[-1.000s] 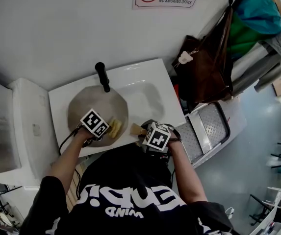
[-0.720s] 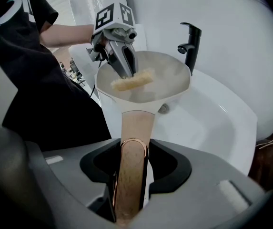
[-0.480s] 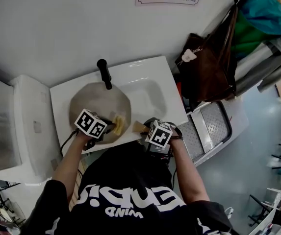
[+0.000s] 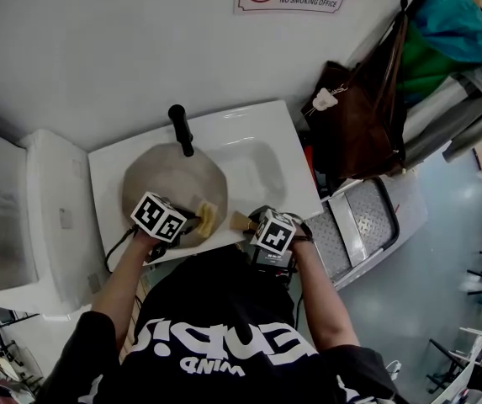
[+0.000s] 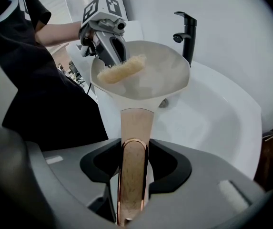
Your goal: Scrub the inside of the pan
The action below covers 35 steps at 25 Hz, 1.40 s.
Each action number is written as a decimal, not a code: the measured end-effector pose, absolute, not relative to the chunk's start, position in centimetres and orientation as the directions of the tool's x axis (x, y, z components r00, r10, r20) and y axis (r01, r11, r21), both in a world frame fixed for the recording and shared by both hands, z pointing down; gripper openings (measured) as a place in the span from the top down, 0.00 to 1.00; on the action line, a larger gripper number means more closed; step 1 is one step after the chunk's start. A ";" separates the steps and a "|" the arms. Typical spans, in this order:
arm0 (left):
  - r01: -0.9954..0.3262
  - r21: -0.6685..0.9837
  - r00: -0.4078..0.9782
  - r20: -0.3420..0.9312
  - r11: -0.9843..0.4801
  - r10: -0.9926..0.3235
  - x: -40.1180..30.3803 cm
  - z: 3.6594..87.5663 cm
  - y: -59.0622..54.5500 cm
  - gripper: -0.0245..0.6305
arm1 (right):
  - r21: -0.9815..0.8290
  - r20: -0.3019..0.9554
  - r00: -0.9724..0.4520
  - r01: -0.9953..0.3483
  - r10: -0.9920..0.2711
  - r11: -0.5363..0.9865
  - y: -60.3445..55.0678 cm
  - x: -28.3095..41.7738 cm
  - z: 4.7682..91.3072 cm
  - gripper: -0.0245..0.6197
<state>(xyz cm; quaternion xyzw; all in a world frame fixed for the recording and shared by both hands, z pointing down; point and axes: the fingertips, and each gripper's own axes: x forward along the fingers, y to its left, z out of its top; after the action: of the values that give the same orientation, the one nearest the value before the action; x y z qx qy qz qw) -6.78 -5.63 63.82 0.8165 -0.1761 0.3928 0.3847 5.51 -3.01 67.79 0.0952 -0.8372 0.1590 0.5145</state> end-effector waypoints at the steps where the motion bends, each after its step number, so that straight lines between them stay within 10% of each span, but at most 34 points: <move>1: -0.589 0.491 0.630 0.776 -0.642 0.015 -6.8 63.8 -5.6 0.93 | -0.167 0.891 -0.455 -0.322 0.002 0.932 -3.0 5.5 67.8 0.69; 20: -0.503 0.398 0.705 0.702 -0.767 -0.098 -5.4 56.2 -8.7 0.93 | -0.029 0.795 -0.577 -0.347 -0.189 0.937 -5.5 5.0 56.5 0.77; 23: -0.493 0.360 0.740 0.653 -0.792 -0.163 -4.9 53.6 -9.5 0.93 | 0.006 0.693 -0.662 -0.389 -0.284 0.921 -6.6 3.7 52.4 0.94; 35: -0.575 0.102 0.788 0.337 -0.812 -0.515 -5.1 46.7 -11.6 0.93 | 0.007 0.267 -0.681 -0.706 -0.682 0.708 -10.7 3.9 45.3 0.95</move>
<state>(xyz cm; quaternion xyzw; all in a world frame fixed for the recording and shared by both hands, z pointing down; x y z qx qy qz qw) -5.13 -11.58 46.68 0.9402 -0.2899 0.1486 0.0999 3.86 -10.68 45.31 0.3789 -0.9156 0.0484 0.1255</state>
